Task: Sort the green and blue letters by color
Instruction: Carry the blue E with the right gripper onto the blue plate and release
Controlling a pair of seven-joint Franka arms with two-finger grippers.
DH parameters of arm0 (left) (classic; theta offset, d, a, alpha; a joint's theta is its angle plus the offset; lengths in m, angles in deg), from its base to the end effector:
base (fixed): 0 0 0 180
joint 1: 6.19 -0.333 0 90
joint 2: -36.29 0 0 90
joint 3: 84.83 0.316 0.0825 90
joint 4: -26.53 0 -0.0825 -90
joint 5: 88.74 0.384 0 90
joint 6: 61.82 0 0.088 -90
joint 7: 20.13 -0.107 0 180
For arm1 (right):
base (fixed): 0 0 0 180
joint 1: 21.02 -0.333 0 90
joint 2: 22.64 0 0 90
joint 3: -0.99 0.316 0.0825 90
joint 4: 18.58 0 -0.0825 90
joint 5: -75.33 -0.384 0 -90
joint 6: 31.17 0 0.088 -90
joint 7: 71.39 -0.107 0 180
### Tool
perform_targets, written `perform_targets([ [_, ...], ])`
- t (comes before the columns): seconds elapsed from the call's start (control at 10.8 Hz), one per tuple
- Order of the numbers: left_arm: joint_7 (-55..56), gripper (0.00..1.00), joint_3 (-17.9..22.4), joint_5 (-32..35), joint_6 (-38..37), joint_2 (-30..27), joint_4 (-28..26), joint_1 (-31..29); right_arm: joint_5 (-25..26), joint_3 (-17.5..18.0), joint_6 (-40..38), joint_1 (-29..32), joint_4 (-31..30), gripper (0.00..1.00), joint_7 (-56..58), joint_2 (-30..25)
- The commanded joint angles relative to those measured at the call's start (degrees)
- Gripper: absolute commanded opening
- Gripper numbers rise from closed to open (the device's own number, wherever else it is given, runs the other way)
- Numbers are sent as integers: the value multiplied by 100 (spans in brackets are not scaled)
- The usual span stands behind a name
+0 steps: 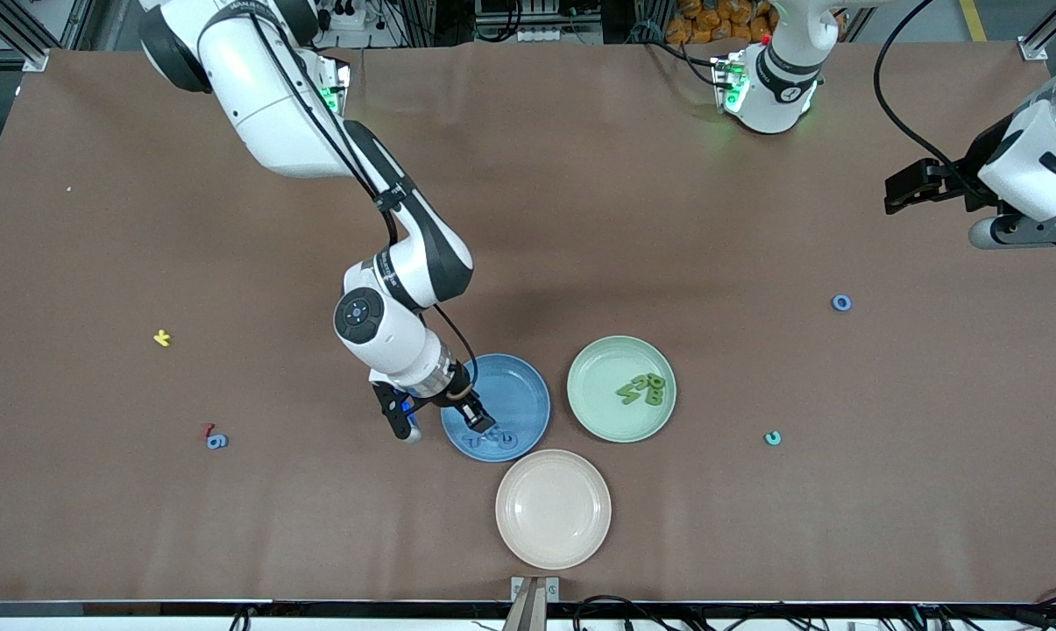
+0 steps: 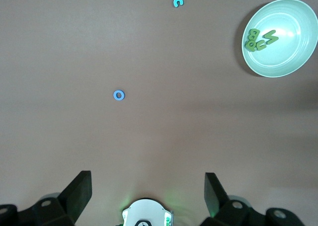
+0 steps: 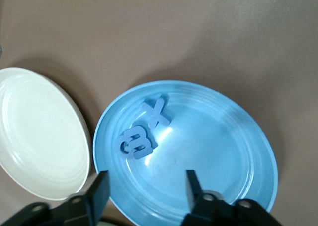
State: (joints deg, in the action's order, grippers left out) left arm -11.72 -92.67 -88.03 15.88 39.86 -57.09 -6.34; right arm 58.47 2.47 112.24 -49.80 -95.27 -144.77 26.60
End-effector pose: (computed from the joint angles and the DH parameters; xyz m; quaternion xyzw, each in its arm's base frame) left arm 0.5461 -0.0696 0.6247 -0.9966 -0.0069 0.0814 0.0134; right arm 0.6673 0.3811 0.2425 -0.8678 0.4600 -0.0037 0.1878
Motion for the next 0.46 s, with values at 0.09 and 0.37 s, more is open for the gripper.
perform_targets([
  [0.09, -147, 100, 11, -79, 69, 13, 20, -55, 296, -42, -916, 572, 216, 100, 1268, 24],
  [0.37, -146, 100, 20, -79, 104, 30, 20, -55, 445, -164, -1788, 1372, 155, 100, 3349, -99],
])
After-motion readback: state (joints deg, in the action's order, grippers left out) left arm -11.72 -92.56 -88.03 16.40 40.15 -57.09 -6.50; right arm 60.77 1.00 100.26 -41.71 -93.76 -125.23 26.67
